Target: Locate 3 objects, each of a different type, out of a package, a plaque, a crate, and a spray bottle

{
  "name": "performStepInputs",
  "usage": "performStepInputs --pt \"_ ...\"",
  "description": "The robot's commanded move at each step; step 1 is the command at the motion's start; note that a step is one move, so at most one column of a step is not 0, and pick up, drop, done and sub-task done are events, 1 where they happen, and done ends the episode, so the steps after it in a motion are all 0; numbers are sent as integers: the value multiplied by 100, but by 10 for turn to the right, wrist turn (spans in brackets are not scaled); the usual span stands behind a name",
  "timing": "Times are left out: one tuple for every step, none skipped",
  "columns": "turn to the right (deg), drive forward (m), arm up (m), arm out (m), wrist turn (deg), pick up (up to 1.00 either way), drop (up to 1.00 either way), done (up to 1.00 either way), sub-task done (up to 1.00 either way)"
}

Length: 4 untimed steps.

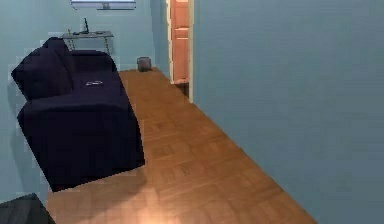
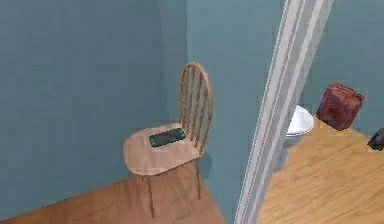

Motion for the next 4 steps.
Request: performStepInputs --pt "0 100 0 0 0 0 0 0 0" --pt "30 0 0 0 0 0 0 0 0" --pt "0 65 0 0 0 0 0 0 0" --pt "-270 0 0 0 0 0 0 0 0"
